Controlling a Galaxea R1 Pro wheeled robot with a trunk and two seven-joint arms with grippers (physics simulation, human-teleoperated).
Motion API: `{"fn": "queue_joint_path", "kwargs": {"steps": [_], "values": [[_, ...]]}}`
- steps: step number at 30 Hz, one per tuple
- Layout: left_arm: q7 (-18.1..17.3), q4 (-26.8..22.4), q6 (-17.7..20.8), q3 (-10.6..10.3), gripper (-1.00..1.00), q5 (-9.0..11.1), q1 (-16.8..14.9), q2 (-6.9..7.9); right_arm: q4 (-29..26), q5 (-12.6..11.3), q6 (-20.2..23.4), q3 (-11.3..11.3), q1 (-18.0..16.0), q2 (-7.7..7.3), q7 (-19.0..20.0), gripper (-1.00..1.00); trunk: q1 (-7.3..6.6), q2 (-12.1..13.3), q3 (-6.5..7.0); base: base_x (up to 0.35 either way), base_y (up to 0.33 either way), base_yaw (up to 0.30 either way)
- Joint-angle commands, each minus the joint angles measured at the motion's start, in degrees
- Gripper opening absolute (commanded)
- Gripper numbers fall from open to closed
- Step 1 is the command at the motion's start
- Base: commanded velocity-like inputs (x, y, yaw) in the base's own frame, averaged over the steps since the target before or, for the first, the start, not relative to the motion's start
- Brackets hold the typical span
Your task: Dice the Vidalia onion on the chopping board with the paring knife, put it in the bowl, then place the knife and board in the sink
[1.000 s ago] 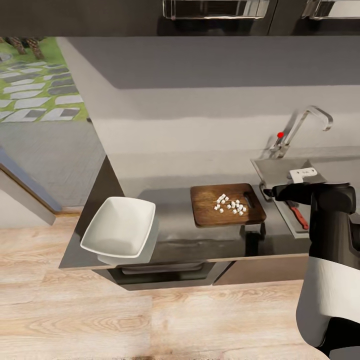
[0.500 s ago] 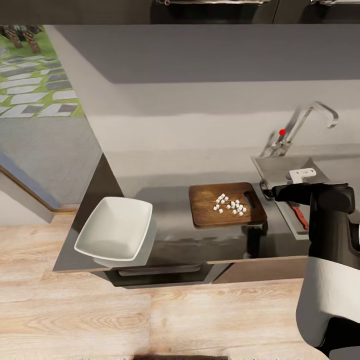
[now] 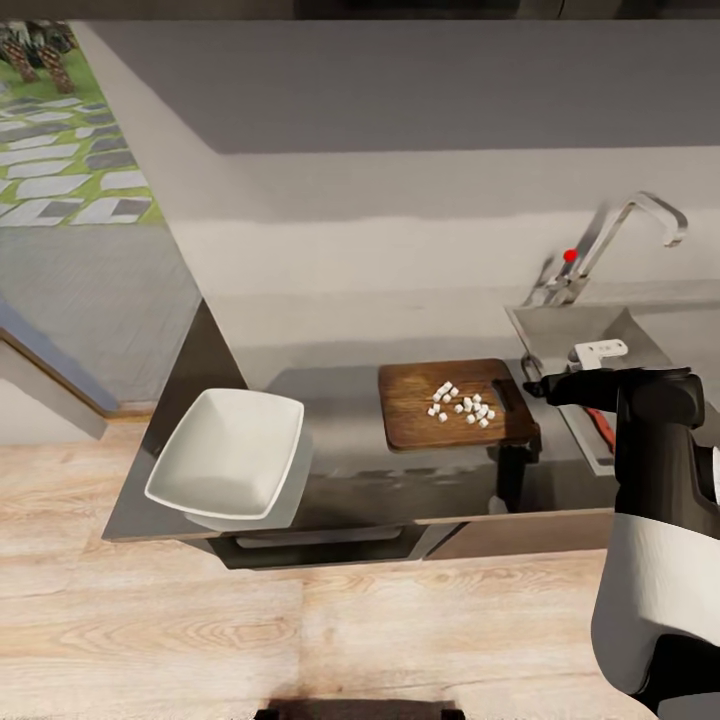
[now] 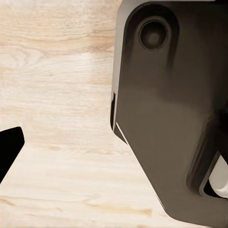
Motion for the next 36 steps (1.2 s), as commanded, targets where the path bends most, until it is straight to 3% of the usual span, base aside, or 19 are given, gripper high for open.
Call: {"fn": "queue_joint_path", "kwargs": {"steps": [1, 36], "values": [[0.0, 0.3, -0.4, -0.4, 1.00, 0.5, -0.1, -0.02, 0.0, 0.5, 0.2, 0.0, -0.1, 0.01, 0.6, 1.00, 0.03, -0.1, -0.18, 0.000, 0.000, 0.000], [0.0, 0.3, -0.4, -0.4, 1.00, 0.5, -0.1, -0.04, 0.0, 0.5, 0.2, 0.0, 0.0, 0.34, 0.6, 1.00, 0.03, -0.1, -3.40, 0.022, 0.009, 0.000]]}}
